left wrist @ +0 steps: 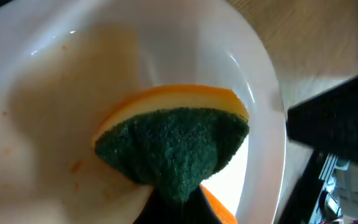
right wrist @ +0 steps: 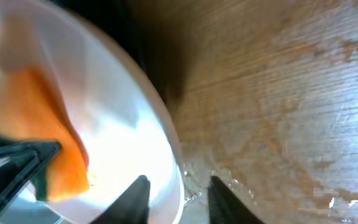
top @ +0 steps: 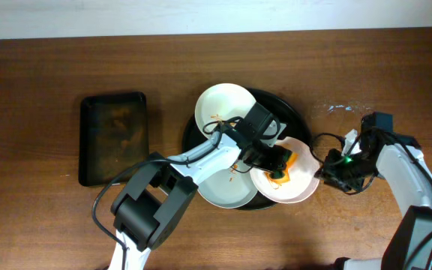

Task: Clean dirty plates on tray and stack at the side
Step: 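Scrub the pink-rimmed plate with the sponge while right gripper holds it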

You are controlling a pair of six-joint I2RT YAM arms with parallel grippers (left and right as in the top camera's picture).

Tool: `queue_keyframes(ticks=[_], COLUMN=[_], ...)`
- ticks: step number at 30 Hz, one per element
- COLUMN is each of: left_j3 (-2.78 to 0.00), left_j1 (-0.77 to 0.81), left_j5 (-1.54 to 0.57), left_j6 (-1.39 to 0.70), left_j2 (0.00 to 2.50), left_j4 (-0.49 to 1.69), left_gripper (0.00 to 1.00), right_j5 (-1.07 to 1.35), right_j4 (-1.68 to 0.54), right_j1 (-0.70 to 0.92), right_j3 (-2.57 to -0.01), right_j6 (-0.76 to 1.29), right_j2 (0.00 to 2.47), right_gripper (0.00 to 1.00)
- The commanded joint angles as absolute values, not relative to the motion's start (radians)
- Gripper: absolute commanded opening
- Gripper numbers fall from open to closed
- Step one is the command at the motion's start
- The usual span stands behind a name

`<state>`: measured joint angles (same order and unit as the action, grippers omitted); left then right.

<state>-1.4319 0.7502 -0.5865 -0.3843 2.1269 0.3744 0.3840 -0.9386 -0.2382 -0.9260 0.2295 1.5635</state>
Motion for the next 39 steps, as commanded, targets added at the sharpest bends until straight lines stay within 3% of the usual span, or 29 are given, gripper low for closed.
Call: queue_keyframes(ticks=[1, 4, 10, 19, 25, 33, 39], left_j3=[-1.451, -1.452, -1.454, -1.454, -1.454, -1.454, -1.454], left_j1=[0.743, 0.743, 0.743, 0.748, 0.755, 0.807, 0.789], left_j5=[-0.556, -0.556, -0.575, -0.714, -0.843, -0.602, -0.219], left_j6=[-0.361, -0.361, -0.362, -0.342, -0.342, -0.342, -0.332], left_j2=[2.131, 2.131, 2.131, 2.112, 2.112, 2.113, 2.113], left_j4=[0.376, 0.348, 0.357, 0.504, 0.434, 0.433, 0.458], left_gripper=[0.01, 0.01, 0.00, 0.00, 0.00, 0.00, 0.00], right_j5=[0.381, 0.390, 0.467, 0.448, 0.449, 0.450, 0.449], right_j4=[-0.943, -0.847, -0.761, -0.642, -0.643, -0.649, -0.650], right_j1=[-0.242, -0.242, -0.236, -0.203, -0.203, -0.203, -0.203], right_j3=[-0.911, -0.829, -0.785, -0.785, -0.785, -0.785, -0.785], right_j6=[0.213, 0.218, 0.217, 0.279, 0.279, 0.278, 0.278], right_j2=[1.549, 1.551, 1.551, 1.551, 1.551, 1.551, 1.551], right_gripper=[0.39, 0.39, 0.04, 0.04, 0.04, 0.04, 0.04])
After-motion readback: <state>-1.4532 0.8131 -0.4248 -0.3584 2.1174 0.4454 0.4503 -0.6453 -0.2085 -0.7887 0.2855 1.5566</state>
